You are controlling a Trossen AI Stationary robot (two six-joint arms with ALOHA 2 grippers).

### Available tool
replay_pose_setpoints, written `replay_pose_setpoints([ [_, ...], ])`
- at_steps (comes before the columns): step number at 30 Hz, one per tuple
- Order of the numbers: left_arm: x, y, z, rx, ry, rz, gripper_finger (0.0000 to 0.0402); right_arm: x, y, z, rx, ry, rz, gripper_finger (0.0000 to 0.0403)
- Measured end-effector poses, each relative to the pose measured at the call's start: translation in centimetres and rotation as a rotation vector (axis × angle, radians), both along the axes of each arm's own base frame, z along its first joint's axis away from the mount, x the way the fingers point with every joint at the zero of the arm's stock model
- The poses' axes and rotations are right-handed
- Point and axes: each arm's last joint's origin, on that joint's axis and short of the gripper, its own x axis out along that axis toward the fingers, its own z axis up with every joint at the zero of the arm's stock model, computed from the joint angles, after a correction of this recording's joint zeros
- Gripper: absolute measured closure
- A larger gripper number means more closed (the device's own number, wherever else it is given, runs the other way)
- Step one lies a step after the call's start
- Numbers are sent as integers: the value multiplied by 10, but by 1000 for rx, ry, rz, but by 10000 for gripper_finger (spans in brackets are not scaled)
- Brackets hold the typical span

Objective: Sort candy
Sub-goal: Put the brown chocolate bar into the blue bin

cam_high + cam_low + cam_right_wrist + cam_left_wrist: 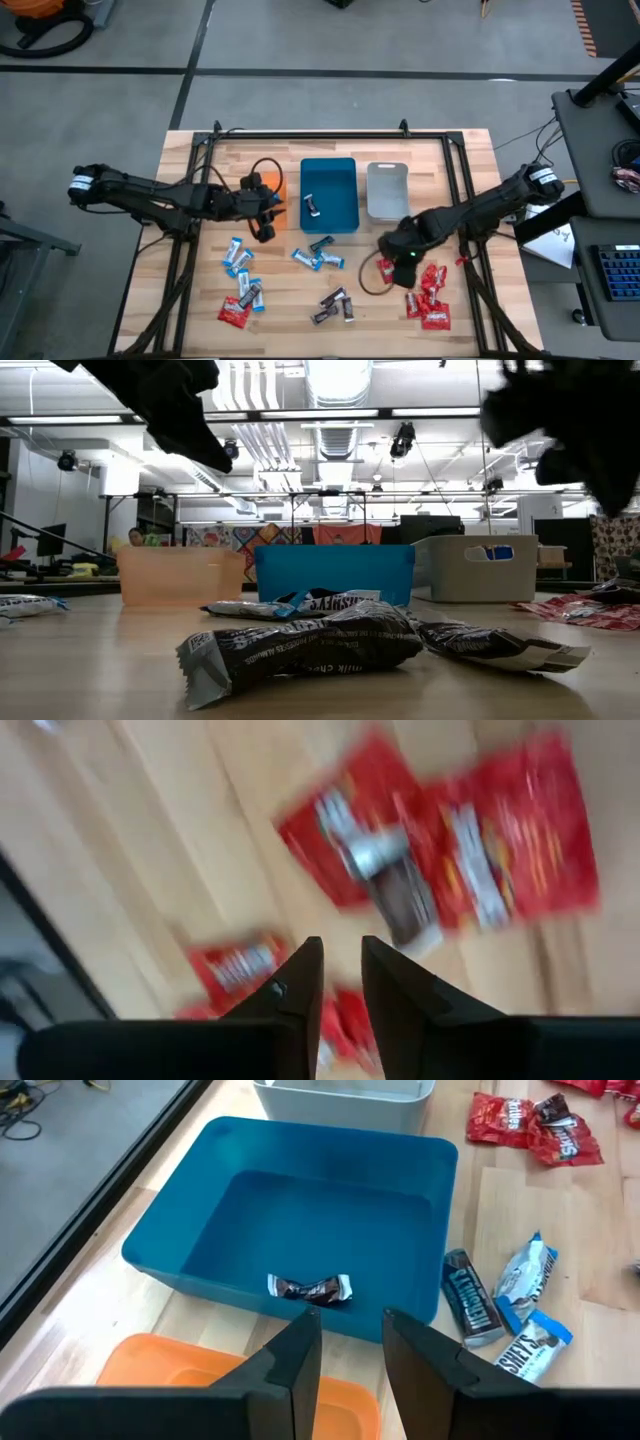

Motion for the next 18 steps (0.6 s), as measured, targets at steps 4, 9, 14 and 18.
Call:
replay_pose_setpoints([
  [4, 0, 0, 0, -1, 0, 2, 311, -16, 7, -1, -83, 93, 79, 341],
  [9, 0, 0, 0, -6, -2, 6, 311, -20, 14, -3, -106, 100, 89, 312],
  [14, 0, 0, 0, -7, -2, 7, 311, -19, 12, -5, -190, 80, 51, 264],
  [18, 0, 0, 0, -7, -2, 7, 311, -18, 11, -14, -244, 78, 106, 238],
])
